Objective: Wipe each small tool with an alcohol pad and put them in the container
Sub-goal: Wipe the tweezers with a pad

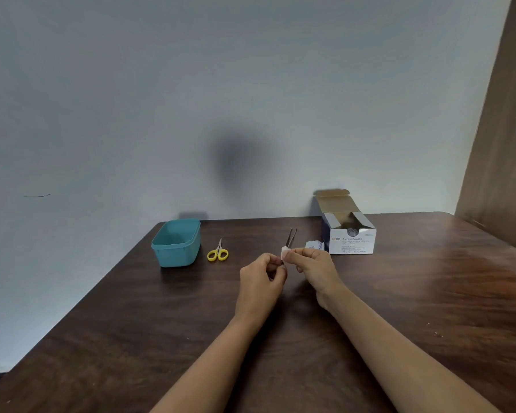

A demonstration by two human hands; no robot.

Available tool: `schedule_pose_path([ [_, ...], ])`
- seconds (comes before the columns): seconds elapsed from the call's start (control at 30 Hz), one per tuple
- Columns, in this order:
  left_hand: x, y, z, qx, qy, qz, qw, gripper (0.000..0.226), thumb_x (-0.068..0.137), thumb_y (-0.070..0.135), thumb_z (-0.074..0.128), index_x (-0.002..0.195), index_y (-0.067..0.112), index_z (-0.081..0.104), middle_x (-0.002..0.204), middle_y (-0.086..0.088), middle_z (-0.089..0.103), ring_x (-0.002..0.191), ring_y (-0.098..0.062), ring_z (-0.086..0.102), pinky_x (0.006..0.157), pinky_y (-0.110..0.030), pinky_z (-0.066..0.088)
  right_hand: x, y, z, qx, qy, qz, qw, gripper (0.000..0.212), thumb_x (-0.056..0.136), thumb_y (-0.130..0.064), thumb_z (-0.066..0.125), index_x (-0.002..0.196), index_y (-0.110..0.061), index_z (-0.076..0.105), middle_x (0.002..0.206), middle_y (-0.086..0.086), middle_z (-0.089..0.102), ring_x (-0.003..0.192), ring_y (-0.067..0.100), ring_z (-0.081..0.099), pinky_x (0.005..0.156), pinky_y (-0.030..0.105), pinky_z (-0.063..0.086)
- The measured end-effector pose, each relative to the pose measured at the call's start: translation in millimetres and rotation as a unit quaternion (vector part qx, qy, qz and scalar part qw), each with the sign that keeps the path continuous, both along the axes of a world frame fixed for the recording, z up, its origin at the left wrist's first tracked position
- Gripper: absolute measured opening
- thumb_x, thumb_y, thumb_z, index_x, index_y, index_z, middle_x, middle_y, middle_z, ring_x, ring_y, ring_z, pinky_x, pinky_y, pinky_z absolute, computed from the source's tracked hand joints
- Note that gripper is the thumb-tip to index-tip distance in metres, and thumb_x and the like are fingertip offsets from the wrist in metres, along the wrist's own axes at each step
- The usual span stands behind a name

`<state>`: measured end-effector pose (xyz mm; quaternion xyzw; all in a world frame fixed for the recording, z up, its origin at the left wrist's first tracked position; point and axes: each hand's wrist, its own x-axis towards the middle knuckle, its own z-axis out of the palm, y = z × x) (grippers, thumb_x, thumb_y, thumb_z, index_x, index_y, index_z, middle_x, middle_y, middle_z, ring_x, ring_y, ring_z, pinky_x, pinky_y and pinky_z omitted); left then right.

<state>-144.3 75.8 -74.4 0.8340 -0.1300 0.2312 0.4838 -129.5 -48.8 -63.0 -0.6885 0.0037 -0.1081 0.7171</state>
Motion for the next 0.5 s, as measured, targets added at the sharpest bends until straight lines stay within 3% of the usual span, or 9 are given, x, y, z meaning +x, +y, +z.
schedule_pose_path([
  [0.17, 1.4, 0.9, 0.1, -0.029, -0.008, -0.008, 1.000, 0.009, 0.086, 0.011, 0.066, 0.094, 0.013, 0.070, 0.078, 0.007, 0.069, 0.076, 0.001, 0.063, 0.065, -0.010, 0.050, -2.3, 0.8, 2.0, 0.020, 0.002, -0.004, 1.000, 0.008, 0.081, -0.018, 0.073, 0.080, -0.010, 0.073, 0.064, -0.008, 0.062, 0.061, 0.002, 0.048, 0.067, 0.016, 0.040],
  [0.4, 0.2, 3.8, -0.8, -0.015, -0.011, -0.017, 1.000, 0.008, 0.087, 0.011, 0.066, 0.091, 0.015, 0.070, 0.075, 0.007, 0.068, 0.074, -0.001, 0.063, 0.063, -0.010, 0.048, -1.7, -1.1, 0.0, -0.066, -0.032, 0.034, 0.997, 0.020, 0.087, -0.020, 0.066, 0.081, -0.003, 0.072, 0.048, -0.013, 0.050, 0.047, -0.002, 0.041, 0.052, 0.007, 0.037],
  [0.5, 0.1, 4.3, -0.9, -0.006, -0.012, -0.016, 1.000, 0.007, 0.087, 0.010, 0.065, 0.091, 0.014, 0.070, 0.075, 0.007, 0.068, 0.076, -0.002, 0.063, 0.062, -0.009, 0.047, -0.5, -1.0, -2.1, -0.085, -0.046, 0.051, 0.994, 0.021, 0.090, -0.018, 0.064, 0.081, -0.001, 0.072, 0.050, -0.011, 0.051, 0.048, -0.001, 0.040, 0.052, 0.008, 0.036],
])
